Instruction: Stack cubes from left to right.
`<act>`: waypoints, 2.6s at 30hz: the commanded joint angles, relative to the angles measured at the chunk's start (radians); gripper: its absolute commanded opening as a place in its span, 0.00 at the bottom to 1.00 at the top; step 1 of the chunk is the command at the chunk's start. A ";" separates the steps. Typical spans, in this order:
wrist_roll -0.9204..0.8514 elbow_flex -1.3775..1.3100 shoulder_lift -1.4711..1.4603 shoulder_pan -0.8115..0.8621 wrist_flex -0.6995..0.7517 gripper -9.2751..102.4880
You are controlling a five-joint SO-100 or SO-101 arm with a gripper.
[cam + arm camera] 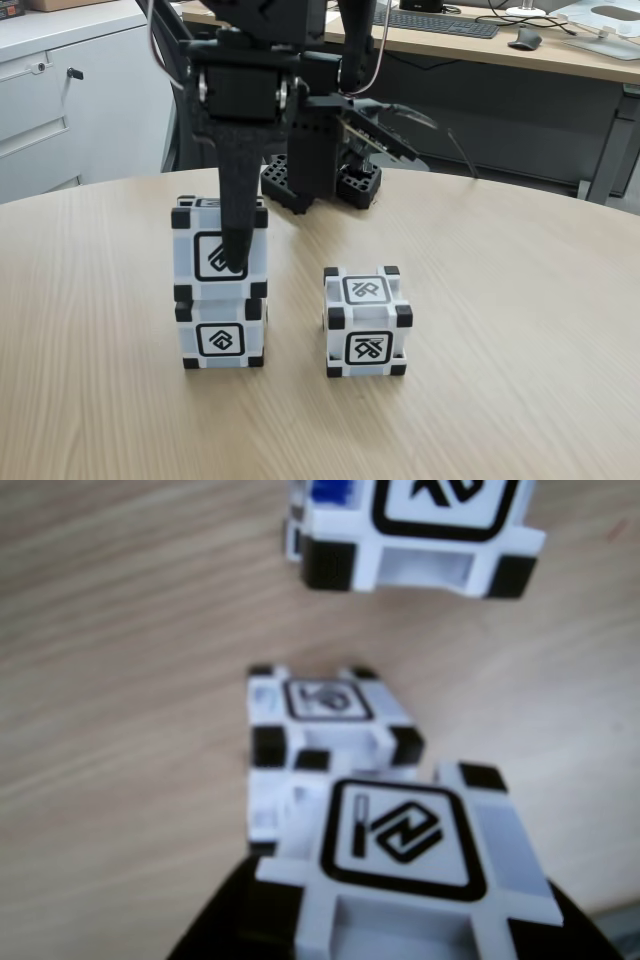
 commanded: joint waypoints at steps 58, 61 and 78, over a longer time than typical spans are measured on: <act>0.055 -0.008 -0.046 -0.176 -0.008 0.43; 0.087 -0.008 -0.046 -0.216 -0.008 0.43; 0.302 -0.008 -0.064 -0.440 -0.008 0.45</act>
